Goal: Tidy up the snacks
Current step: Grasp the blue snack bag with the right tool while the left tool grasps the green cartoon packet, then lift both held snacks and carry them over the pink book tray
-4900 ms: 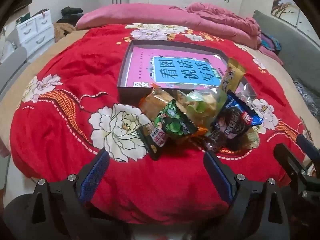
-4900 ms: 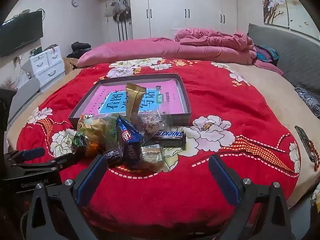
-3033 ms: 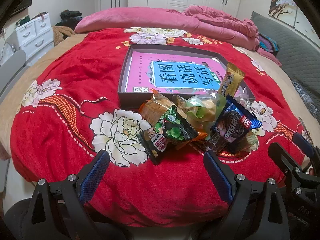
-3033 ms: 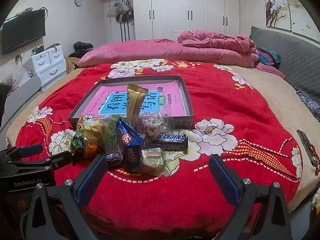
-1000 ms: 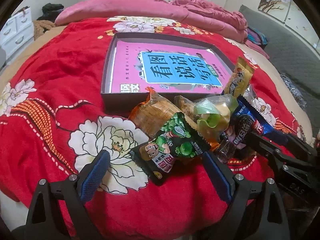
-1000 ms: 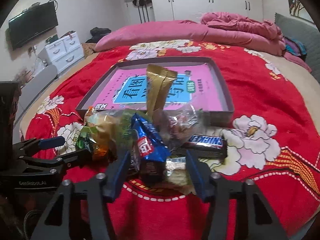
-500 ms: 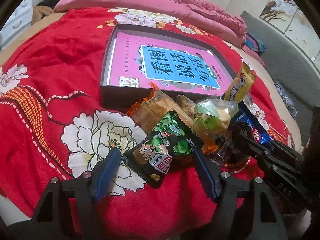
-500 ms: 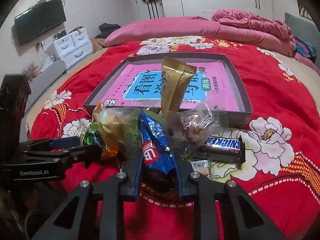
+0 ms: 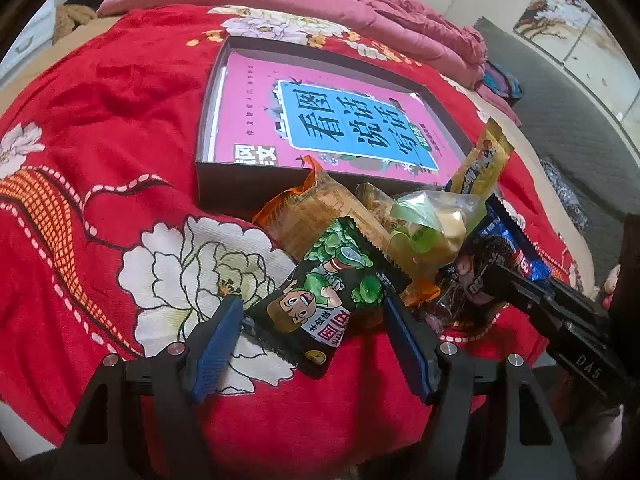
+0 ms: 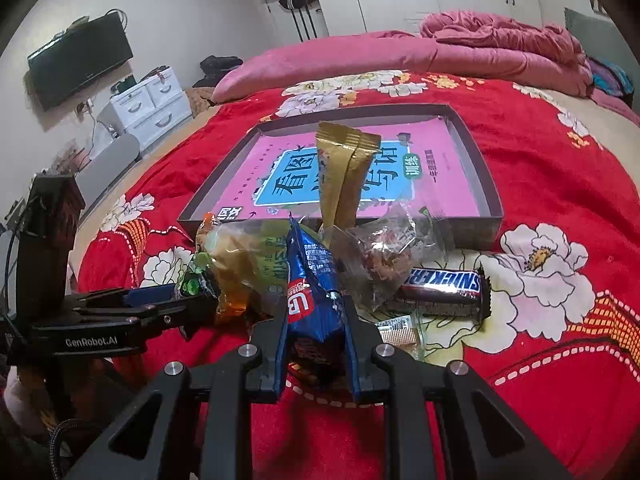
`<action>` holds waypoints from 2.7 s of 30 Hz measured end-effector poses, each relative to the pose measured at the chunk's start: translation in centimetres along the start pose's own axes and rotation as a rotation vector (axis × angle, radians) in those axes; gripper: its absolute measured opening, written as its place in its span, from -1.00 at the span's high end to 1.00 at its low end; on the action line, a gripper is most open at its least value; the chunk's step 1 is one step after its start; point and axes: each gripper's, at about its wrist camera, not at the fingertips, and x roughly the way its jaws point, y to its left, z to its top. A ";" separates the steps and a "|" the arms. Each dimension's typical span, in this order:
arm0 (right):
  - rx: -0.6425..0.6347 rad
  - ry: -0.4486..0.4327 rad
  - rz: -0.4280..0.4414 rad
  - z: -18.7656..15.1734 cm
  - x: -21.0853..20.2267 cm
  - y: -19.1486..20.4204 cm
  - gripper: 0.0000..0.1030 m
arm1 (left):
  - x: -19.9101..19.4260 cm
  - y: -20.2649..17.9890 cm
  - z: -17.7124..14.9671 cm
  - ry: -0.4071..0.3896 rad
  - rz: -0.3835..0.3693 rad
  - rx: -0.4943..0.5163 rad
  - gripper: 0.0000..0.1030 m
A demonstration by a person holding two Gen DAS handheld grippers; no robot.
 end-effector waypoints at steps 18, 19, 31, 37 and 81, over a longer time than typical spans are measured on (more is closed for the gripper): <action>0.012 -0.039 0.034 0.2 -1.4 -0.2 0.55 | -1.2 1.6 0.3 -0.012 -0.056 -0.043 0.12; 0.015 -0.043 0.035 0.3 -1.6 -0.2 0.55 | -1.3 1.6 0.2 -0.015 -0.056 -0.042 0.12; 0.054 -0.121 0.050 0.7 -3.8 -1.1 0.55 | -4.7 2.2 0.3 -0.111 -0.073 -0.069 0.13; 0.059 -0.164 0.039 1.1 -4.8 -1.4 0.56 | -5.3 2.6 1.3 -0.141 -0.071 -0.103 0.13; 0.258 -0.195 -0.088 7.2 1.1 -8.9 0.56 | 0.9 0.9 8.7 -0.154 0.090 -0.124 0.13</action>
